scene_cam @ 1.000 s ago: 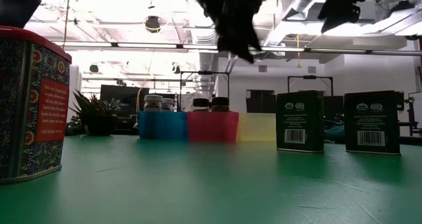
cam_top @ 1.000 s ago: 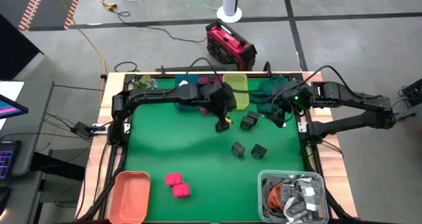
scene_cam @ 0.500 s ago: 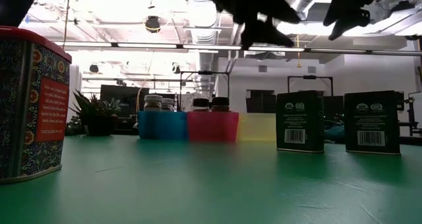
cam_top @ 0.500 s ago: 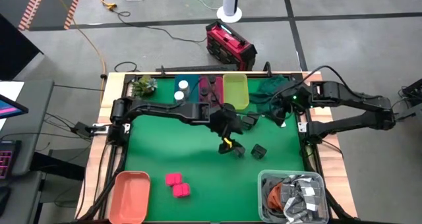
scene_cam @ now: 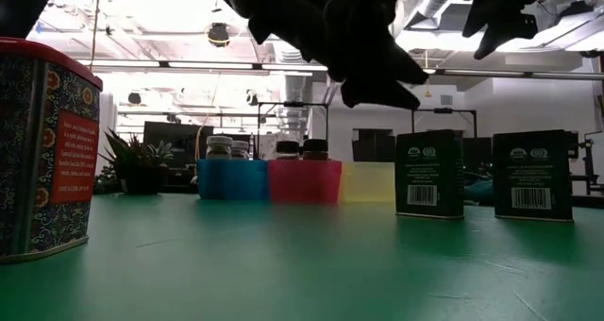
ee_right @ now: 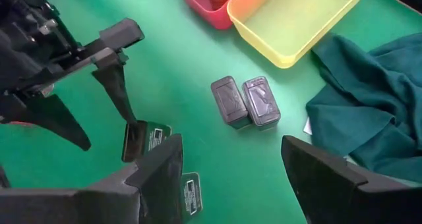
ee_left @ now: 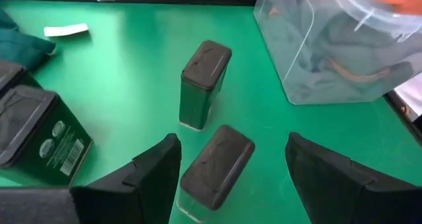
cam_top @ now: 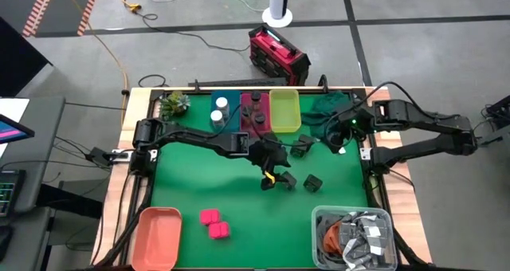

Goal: Sort spices by type
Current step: Put the top red seasoning can into the orange bin

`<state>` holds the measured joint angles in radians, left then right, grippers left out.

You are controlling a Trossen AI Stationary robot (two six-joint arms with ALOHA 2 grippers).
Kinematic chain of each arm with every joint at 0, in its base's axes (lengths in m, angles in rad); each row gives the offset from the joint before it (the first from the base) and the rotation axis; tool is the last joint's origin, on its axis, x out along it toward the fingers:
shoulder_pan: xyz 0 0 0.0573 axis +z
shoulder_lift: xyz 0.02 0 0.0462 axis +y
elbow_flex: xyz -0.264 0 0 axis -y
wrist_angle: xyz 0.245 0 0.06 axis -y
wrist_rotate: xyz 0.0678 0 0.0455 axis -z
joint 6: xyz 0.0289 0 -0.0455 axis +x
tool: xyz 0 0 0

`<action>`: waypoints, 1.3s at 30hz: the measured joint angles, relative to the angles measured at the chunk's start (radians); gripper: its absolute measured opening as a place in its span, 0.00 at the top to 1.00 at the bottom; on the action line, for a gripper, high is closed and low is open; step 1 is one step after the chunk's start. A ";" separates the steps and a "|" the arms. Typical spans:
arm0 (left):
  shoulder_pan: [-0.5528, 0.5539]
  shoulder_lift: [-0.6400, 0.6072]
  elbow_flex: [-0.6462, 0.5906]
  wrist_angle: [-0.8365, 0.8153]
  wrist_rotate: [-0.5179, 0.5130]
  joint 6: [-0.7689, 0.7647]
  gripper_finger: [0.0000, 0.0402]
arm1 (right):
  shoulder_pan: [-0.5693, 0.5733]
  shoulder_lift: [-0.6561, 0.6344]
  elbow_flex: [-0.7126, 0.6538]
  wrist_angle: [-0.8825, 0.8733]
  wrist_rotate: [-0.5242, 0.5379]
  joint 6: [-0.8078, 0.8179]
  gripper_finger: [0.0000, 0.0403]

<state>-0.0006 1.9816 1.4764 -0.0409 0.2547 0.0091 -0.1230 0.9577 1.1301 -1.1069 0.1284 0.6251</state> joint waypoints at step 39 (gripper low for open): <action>-0.177 -0.305 0.156 -0.906 -0.370 -0.243 0.49 | 0.103 0.161 0.000 0.187 -0.005 -0.258 0.30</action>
<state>-0.1780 1.6769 1.6321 -0.9468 -0.1151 -0.2340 -0.0200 1.1184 1.1301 -0.9201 0.1235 0.3676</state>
